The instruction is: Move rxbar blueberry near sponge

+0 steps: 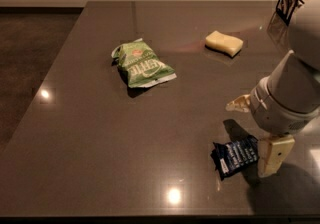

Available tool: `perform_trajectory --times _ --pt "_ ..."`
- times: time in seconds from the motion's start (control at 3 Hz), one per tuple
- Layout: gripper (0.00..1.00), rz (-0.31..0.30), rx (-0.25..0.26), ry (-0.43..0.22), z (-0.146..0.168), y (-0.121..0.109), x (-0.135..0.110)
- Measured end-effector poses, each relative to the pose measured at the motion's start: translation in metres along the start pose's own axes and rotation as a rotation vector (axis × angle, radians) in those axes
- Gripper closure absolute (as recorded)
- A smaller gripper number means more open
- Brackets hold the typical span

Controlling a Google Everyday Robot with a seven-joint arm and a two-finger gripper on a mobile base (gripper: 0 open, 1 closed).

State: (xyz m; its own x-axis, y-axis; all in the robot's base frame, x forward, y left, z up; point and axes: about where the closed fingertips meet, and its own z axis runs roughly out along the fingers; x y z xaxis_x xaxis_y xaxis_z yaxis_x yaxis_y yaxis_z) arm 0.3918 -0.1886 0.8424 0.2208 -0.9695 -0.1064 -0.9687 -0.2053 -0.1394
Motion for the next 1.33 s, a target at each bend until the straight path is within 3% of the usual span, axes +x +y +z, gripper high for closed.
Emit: perform_trajectory --times 0.33,1.0,1.33 --pt "0.41 -0.01 -0.029 0.01 0.0103 0.003 -0.0004" --pt "0.87 -0.012 -0.039 0.012 0.0083 0.0031 -0.0016" --pt "1.0 -0.011 -0.039 0.013 0.0081 0.003 -0.0016"
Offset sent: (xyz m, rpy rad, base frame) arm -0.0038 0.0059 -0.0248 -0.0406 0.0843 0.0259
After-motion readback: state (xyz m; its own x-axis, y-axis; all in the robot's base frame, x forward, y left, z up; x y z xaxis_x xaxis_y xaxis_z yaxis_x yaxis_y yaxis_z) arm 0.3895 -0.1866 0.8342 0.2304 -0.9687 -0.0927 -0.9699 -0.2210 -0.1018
